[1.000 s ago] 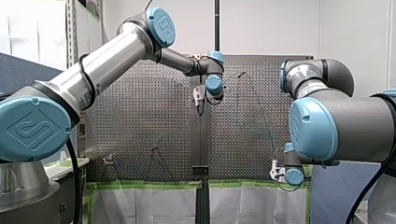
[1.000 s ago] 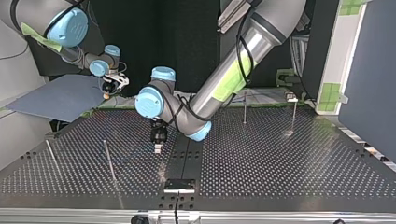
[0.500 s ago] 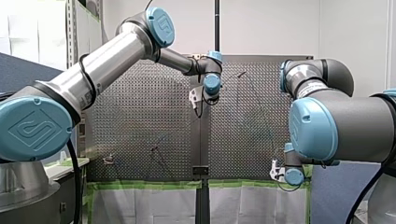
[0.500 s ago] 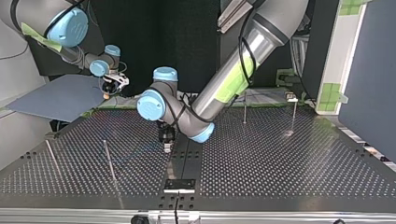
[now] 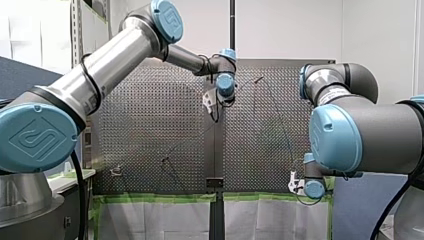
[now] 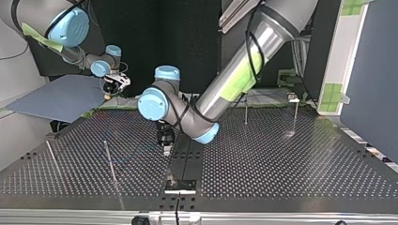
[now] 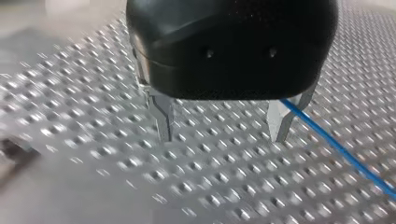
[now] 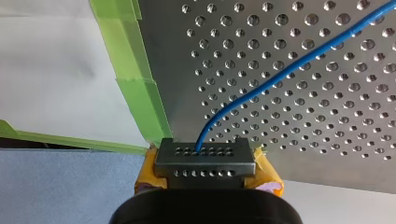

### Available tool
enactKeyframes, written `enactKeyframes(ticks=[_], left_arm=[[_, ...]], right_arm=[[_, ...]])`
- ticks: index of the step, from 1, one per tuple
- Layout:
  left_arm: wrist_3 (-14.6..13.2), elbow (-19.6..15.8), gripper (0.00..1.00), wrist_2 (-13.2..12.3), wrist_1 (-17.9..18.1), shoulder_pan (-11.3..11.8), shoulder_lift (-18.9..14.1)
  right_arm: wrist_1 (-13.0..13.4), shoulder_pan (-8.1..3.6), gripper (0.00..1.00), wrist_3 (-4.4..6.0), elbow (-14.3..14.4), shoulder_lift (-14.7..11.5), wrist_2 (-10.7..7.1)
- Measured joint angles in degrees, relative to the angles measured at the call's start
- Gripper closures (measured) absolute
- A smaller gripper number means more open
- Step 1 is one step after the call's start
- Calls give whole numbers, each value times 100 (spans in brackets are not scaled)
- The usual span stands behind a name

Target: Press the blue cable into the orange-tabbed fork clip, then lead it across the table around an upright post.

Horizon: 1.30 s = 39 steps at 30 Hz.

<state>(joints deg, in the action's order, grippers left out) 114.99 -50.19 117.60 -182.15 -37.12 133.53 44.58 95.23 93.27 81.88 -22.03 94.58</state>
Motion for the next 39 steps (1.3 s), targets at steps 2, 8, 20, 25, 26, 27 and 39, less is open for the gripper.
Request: enactKeyframes(ticks=[2,8,20,25,26,27,39], left_arm=[[42,-128,0,-128,126,10,-128],[274,-510,0,-509,293,12,-323],[232,-768,0,-1157,-22,-17,-423],[50,-770,0,-1426,-154,-60,-659],[35,-770,0,-1475,-159,-70,-707],[16,-770,0,-1523,-164,-81,-748],[-464,-547,0,-2208,-315,-204,-869]], right_arm=[[-1,5,100,0,0,0,-4],[-1,10,100,-29,-7,0,-8],[-1,16,100,-81,-25,0,-9],[-9,20,100,-94,-26,1,-9],[-12,23,100,-95,-26,0,-8],[-14,24,100,-94,-27,0,-7],[-10,27,100,-83,-27,0,-31]])
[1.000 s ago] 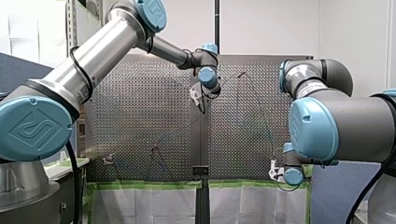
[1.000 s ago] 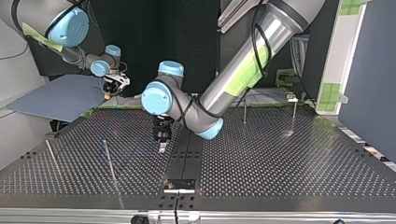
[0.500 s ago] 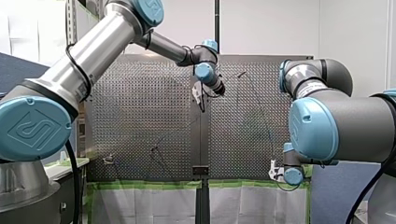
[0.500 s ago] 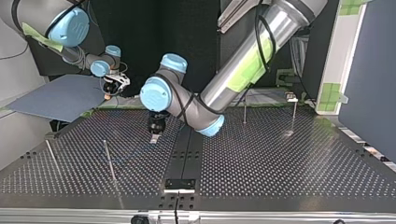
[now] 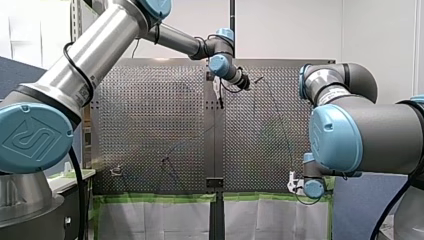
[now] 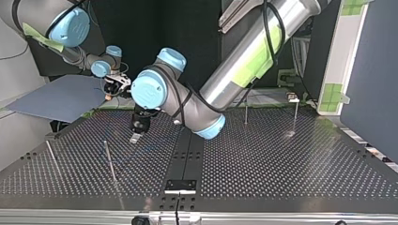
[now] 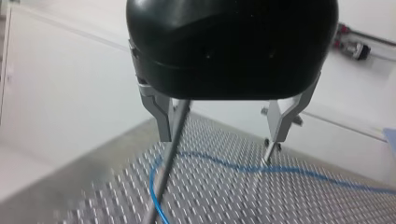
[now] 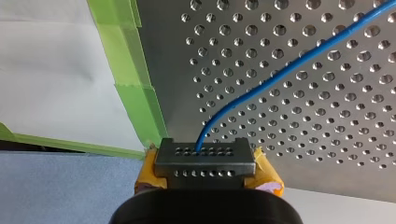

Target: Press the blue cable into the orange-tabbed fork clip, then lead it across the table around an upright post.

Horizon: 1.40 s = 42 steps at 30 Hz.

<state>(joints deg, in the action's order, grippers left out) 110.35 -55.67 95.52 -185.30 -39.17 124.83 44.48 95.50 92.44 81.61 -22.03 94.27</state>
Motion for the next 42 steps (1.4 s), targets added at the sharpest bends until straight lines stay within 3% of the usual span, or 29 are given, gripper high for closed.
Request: enactKeyframes(ticks=[7,19,42], left_arm=[[-388,334,0,-237,-71,-62,-2],[-958,450,0,-135,-239,-118,-1],[-990,655,0,-165,-249,-69,-2]], right_arm=[[-3,9,100,20,-1,0,-11],[-16,12,100,30,0,1,-29],[-26,11,100,22,0,0,-31]])
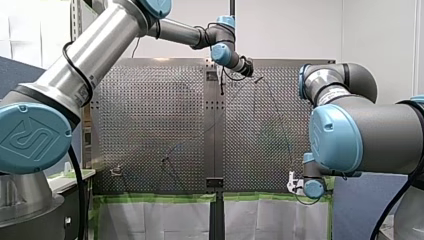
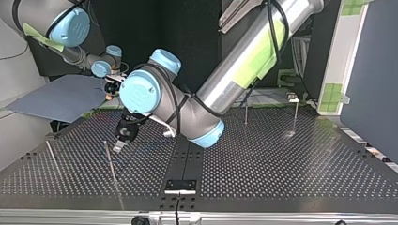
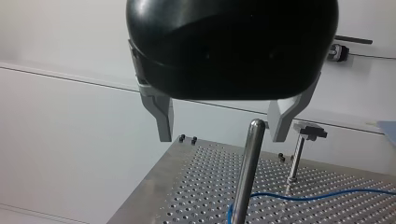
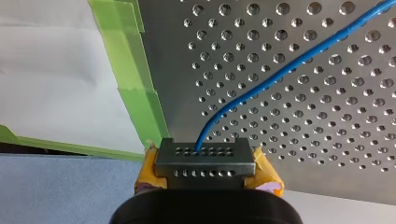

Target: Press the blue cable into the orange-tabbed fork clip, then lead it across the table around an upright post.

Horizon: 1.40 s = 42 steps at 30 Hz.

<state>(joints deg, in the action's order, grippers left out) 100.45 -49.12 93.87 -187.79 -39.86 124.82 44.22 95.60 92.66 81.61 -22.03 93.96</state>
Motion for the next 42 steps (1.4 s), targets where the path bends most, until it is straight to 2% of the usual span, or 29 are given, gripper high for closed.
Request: enactKeyframes(ticks=[15,23,29,35,42], left_arm=[[-17,1,0,44,-21,2,1],[-137,-222,0,362,-224,1,-163],[-7,-550,0,673,19,209,-482],[212,-861,0,766,327,492,-794],[475,-1252,0,918,716,584,-1185]], right_arm=[[-9,-3,100,9,-1,0,0],[-14,-14,100,13,0,0,-15],[-11,-18,100,17,-1,0,-36],[-12,-10,100,7,0,0,-51],[-17,0,100,8,0,0,-58]])
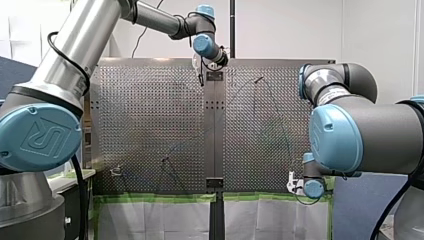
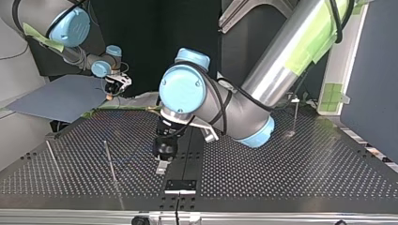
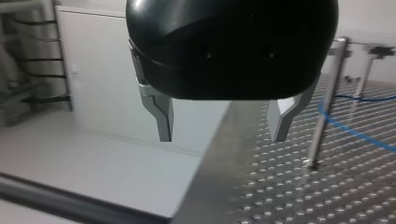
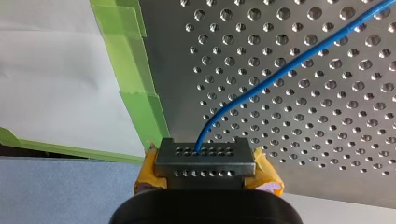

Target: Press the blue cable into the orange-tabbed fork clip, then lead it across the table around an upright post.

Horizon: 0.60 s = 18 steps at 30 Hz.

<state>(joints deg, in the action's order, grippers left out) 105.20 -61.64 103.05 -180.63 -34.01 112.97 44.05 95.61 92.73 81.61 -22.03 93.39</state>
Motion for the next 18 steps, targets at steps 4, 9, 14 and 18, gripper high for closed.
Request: enactKeyframes(ticks=[4,9,14,18], left_arm=[[135,-238,0,49,240,5,-239],[233,-506,0,79,508,7,-506],[366,-804,0,115,808,16,-806],[461,-1023,0,148,1027,22,-1024]], right_arm=[[-1,1,100,3,0,0,-1],[-1,0,100,8,0,0,-3],[-1,0,100,6,0,0,-4],[-1,4,100,2,0,0,-16]])
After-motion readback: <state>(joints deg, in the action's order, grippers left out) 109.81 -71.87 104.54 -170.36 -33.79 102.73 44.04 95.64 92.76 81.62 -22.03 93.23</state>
